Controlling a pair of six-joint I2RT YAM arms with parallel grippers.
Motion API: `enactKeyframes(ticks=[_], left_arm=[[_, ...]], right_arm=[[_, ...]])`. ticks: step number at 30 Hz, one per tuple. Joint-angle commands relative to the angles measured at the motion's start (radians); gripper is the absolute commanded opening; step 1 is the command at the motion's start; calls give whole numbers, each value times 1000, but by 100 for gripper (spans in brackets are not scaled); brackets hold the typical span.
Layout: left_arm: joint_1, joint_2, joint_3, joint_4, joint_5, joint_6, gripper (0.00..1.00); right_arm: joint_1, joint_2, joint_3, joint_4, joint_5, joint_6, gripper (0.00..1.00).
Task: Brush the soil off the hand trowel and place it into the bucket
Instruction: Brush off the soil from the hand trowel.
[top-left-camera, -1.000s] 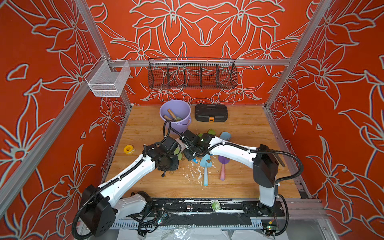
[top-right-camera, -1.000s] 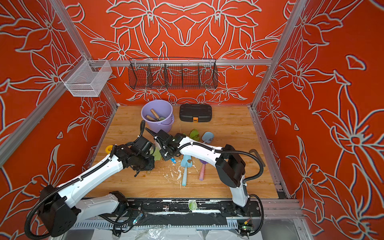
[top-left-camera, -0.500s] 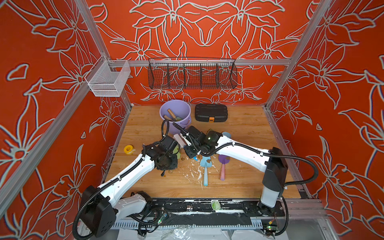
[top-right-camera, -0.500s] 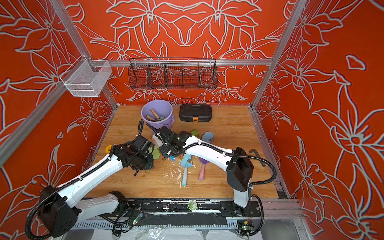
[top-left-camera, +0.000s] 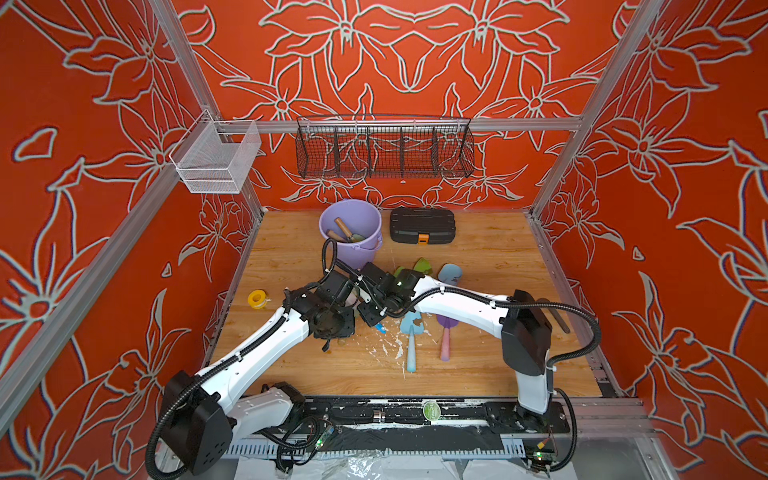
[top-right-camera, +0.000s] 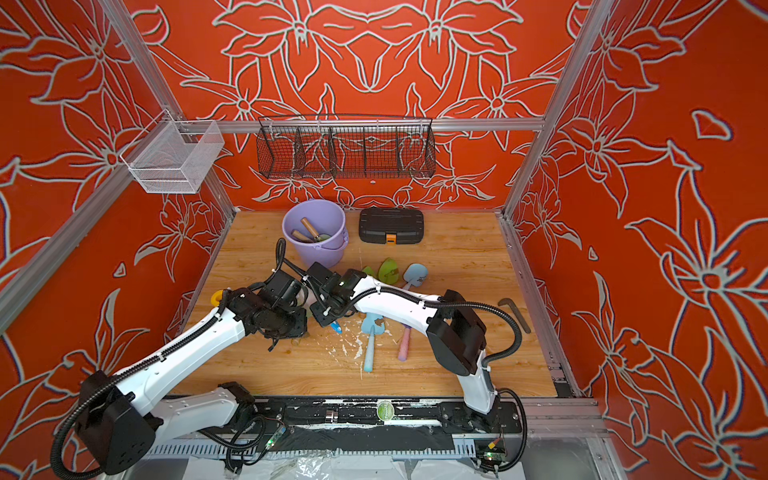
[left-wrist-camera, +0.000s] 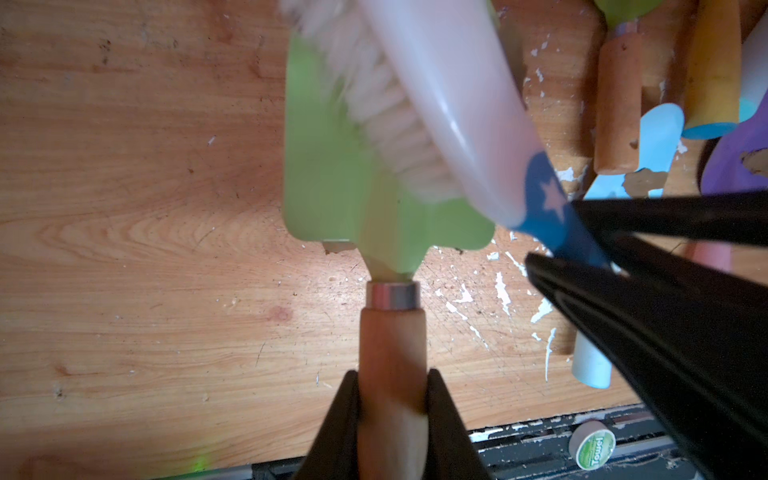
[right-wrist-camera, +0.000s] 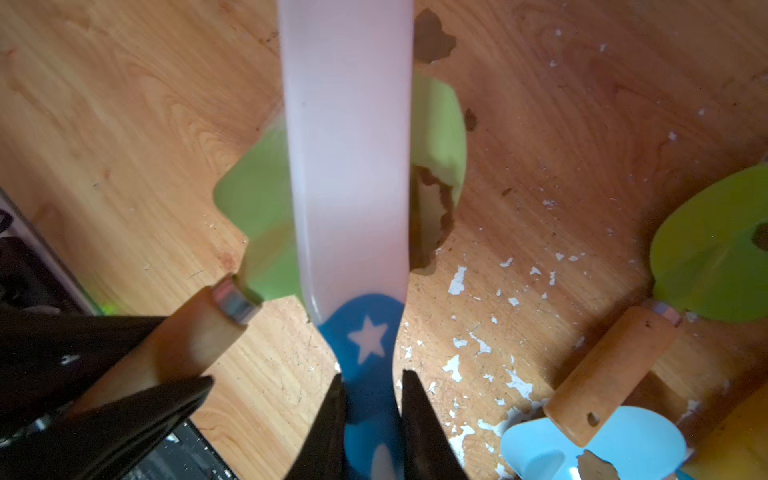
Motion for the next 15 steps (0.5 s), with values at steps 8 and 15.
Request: enactKeyframes(ticks=[8,15], left_arm=[[12,-2,-9,11,-7,-10,0],[19,5,-6,10,-10,-5,0]], right_arm=[[-45,-31,10,-54,166,8,0],[-46,-97,-9,-49,158,20,0]])
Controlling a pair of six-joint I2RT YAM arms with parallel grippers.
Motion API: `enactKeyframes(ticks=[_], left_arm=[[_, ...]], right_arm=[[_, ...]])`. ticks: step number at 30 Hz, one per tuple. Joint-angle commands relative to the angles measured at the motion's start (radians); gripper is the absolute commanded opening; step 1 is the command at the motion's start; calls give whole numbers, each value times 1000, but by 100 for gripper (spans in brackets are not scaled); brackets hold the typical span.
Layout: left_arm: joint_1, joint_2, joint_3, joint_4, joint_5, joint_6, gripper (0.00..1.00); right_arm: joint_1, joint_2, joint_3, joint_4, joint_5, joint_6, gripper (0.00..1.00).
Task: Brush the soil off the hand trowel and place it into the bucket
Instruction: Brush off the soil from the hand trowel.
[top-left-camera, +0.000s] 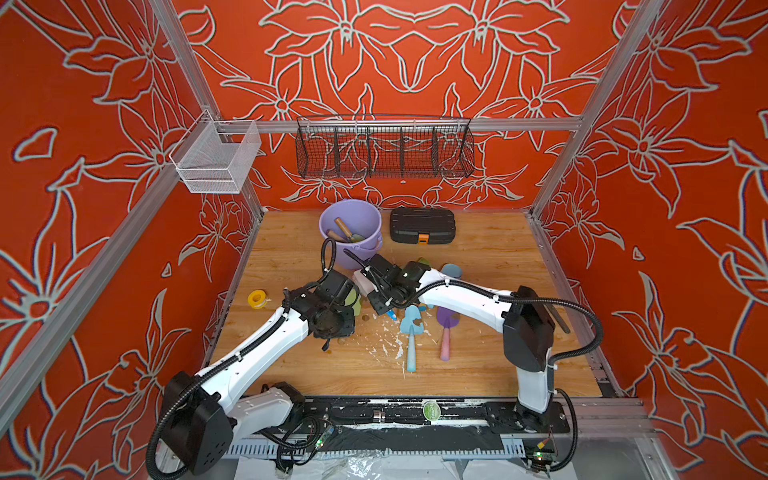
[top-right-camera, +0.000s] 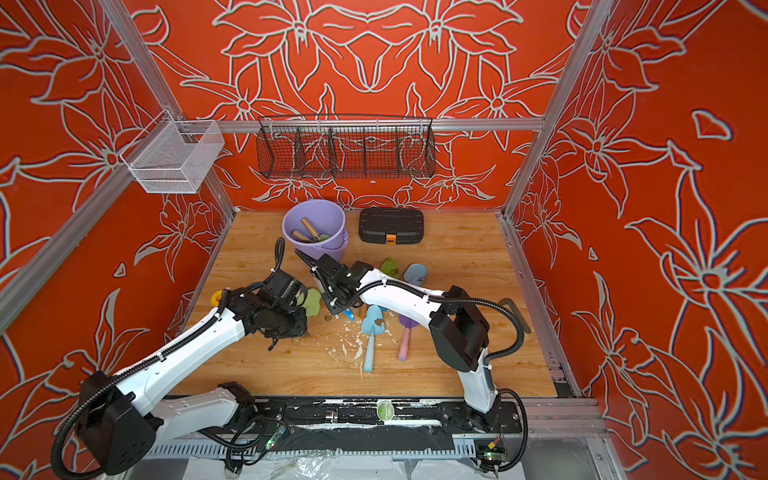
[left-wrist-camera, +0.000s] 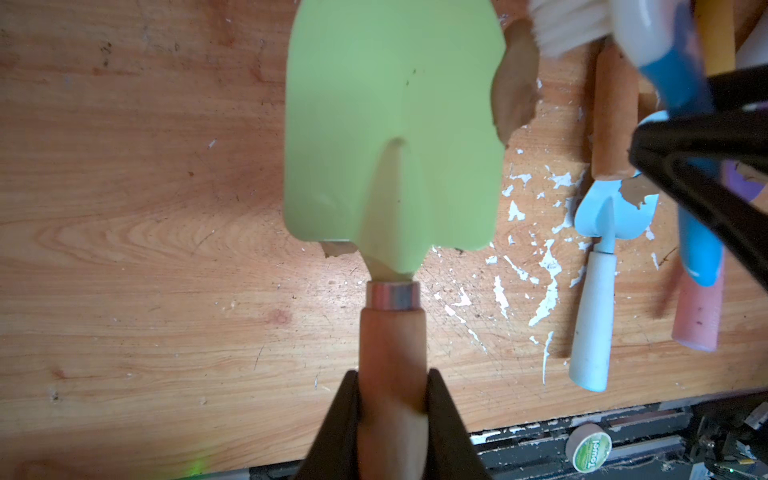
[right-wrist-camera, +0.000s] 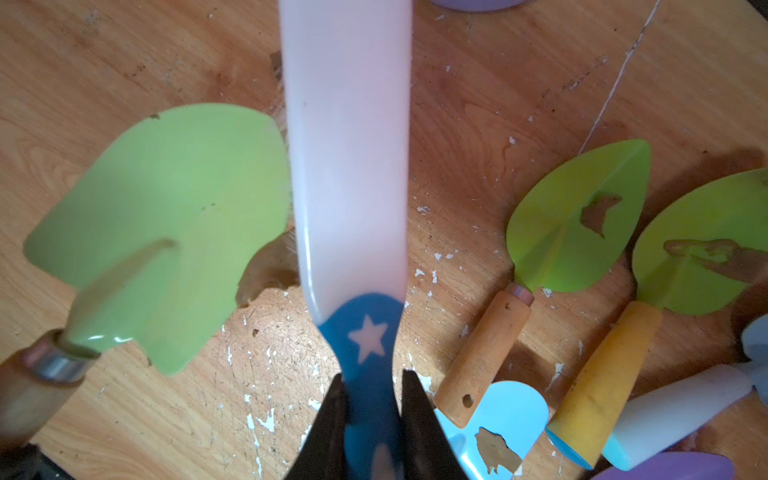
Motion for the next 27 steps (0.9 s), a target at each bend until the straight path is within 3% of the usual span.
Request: enactKeyframes(ticks=[1,6,11,19,27], left_arm=[[8,8,-3,0,-12,-5,0],[8,9,-7,8,-5,-6,0],[8,14,-5,15,1,-10,0],[8,10,3,5,-6,-7,0],[13,1,2,-3,-13,-5,0]], right_arm=[[3,-96,-21,3,4,18,0],[11,-143,-72,113,-156,27,0],[39,-68,-15,95,-204,25,0],[36,-8,-22,83,-179,29,0],[0,-60,-122,61,-133,45,0]])
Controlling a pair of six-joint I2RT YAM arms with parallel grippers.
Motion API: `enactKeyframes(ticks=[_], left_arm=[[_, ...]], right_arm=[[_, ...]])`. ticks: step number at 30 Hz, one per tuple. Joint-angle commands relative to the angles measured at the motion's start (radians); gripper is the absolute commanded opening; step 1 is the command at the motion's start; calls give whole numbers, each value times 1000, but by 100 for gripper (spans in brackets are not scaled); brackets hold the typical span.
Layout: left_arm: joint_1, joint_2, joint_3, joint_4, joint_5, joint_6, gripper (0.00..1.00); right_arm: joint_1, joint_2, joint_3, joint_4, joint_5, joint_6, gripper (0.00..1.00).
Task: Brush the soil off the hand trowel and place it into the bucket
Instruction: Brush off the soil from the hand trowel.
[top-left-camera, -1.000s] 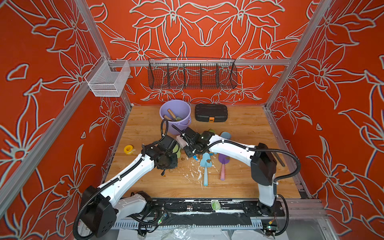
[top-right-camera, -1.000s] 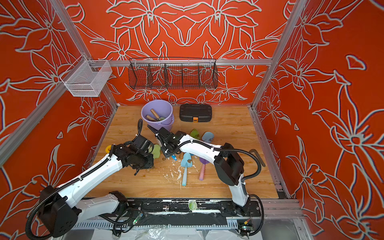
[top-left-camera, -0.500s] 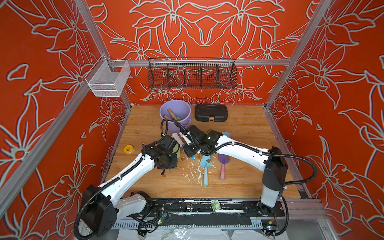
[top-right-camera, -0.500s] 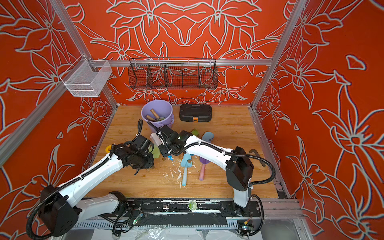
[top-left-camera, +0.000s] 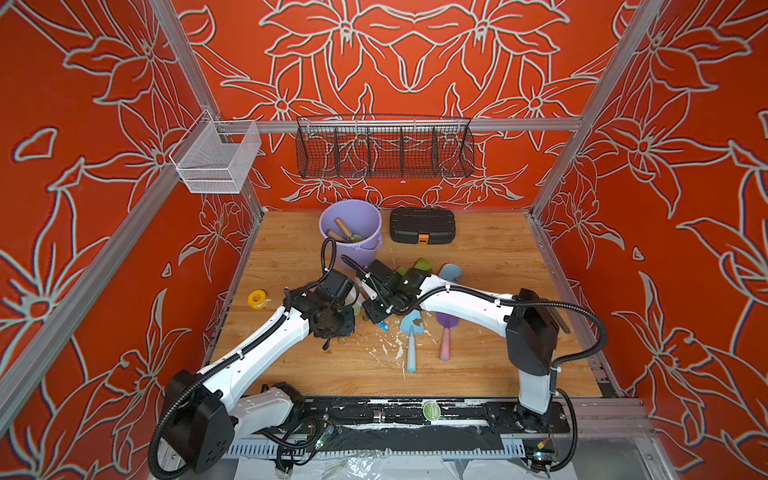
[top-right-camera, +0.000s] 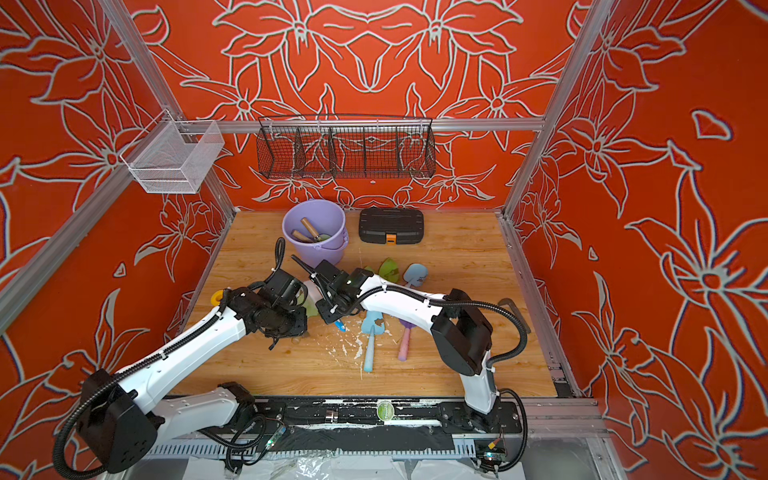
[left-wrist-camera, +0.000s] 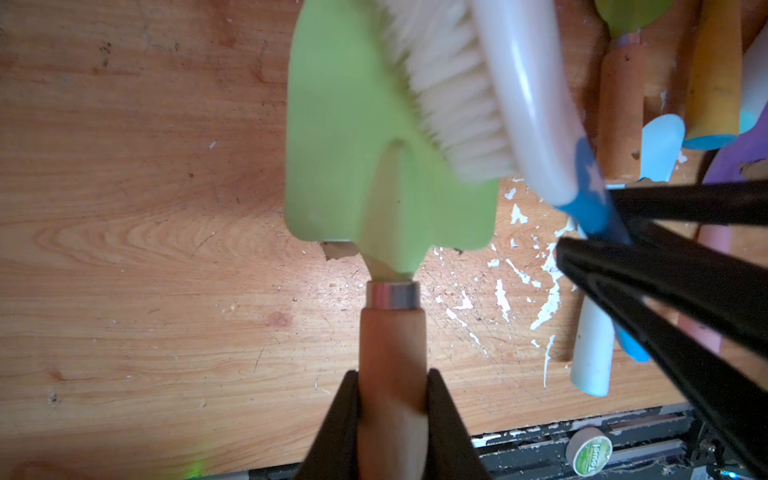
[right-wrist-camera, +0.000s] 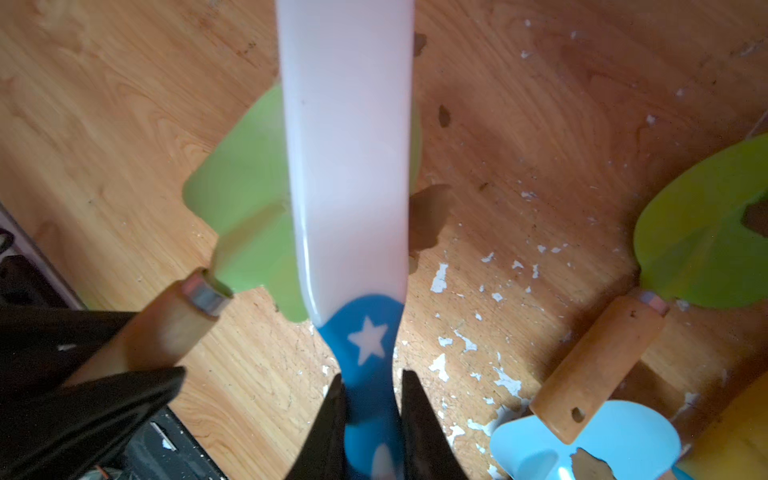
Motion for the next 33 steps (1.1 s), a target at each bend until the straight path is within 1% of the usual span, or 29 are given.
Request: enactKeyframes(ticks=[1,11,13,15,16,17,19,22,24,26,28,30,31,33], left_arm=[[9,-10,4,-8,-13,-4,0],[40,3,21,6,8,11,0],[50,11,15,25,43,13,0],[63,3,-1,54,89,14,0],[78,-4,-8,63,122,13,0],[102,-13,-16,70,170,15,0],[186,-40,-53,111,347,21,0],[326,-103,-146,222,616,-11,0],[384,-137,-183,264,706,-34,0],[422,-159,-208,307,794,-51,0],[453,-170,-230,339,862,-78,0],[490,-171,-231,325,915,-68,0],[511,-171,-243,341,956,-73,0],[548,-195,-274,395,1018,-109,0]], right_arm=[[-15,-46,-45,-29,41,19,0],[-35,-110,-100,-15,61,36,0],[-56,-143,-131,27,20,48,0],[-83,-191,-194,119,-70,80,0],[-95,-207,-226,167,-110,107,0],[-102,-210,-236,175,-131,114,0],[-104,-209,-230,149,-147,111,0],[-104,-229,-265,180,-158,131,0],[-108,-220,-263,171,-183,136,0],[-113,-243,-316,258,-233,173,0],[-113,-255,-330,283,-261,187,0],[-113,-263,-316,241,-245,173,0],[-114,-280,-330,251,-243,176,0],[-125,-315,-379,334,-302,218,0]])
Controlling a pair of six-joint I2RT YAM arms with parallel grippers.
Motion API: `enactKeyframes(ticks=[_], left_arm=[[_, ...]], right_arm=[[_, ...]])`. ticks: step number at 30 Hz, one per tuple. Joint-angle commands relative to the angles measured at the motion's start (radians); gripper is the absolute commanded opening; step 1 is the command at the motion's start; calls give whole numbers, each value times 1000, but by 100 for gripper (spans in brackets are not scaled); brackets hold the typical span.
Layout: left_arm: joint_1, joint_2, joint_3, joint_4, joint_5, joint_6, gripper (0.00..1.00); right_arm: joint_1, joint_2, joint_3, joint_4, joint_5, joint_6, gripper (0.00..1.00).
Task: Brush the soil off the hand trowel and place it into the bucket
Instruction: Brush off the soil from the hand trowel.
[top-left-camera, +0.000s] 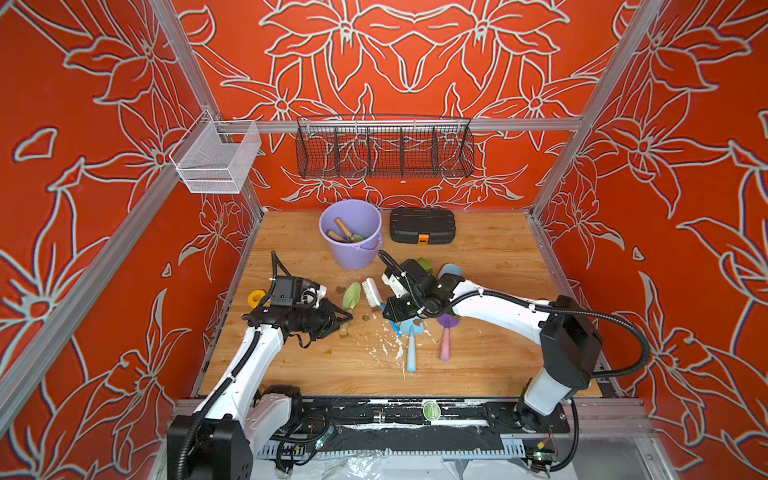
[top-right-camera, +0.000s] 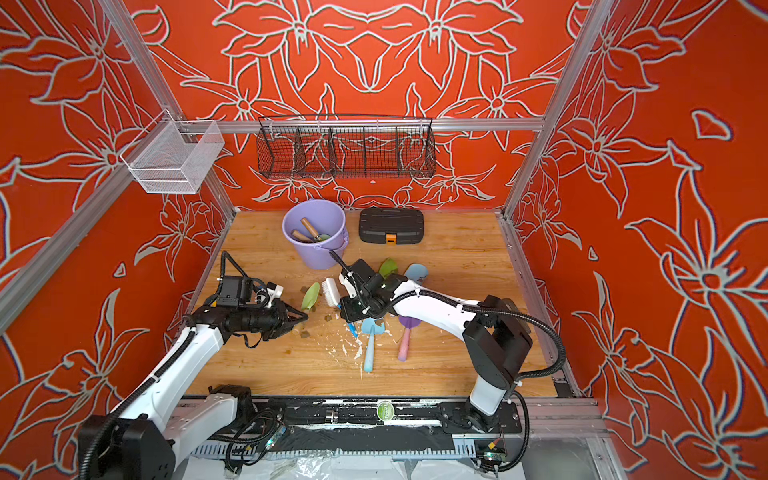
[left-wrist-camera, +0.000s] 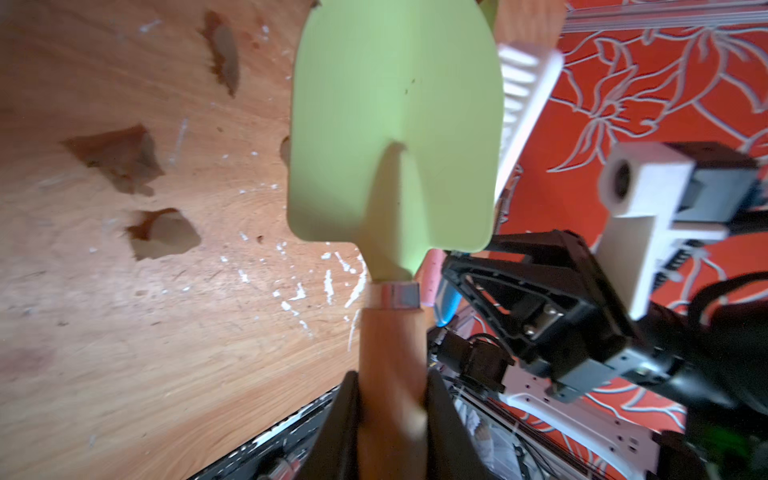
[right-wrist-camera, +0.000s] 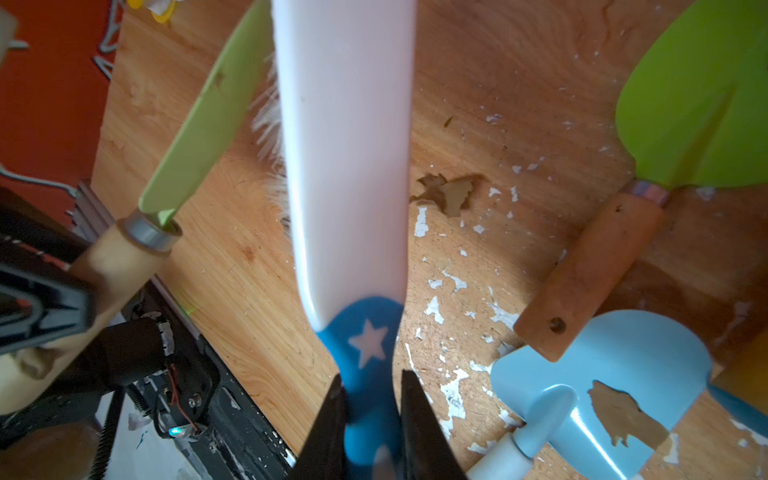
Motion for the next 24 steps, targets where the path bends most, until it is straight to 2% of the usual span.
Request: enactKeyframes(ticks=[1,4,11,19,24], left_arm=[[54,-49,-51,134,214,-73,0],[82,-62,-118,316,302,-207,0],[94,-94,-191,589,378,-430,0],[95,-103,-198,692,400,-547,0],[96,-107,-180,700,390,-577,0]], right_arm=[[-11,-83,-49,131,-93,72,0],[-5,-114,-47,145,-106,88,0],[-1,-175,-64,224,-94,156,0],[5,-217,-136,361,-40,253,0],[6,-236,-197,431,-6,332,0]])
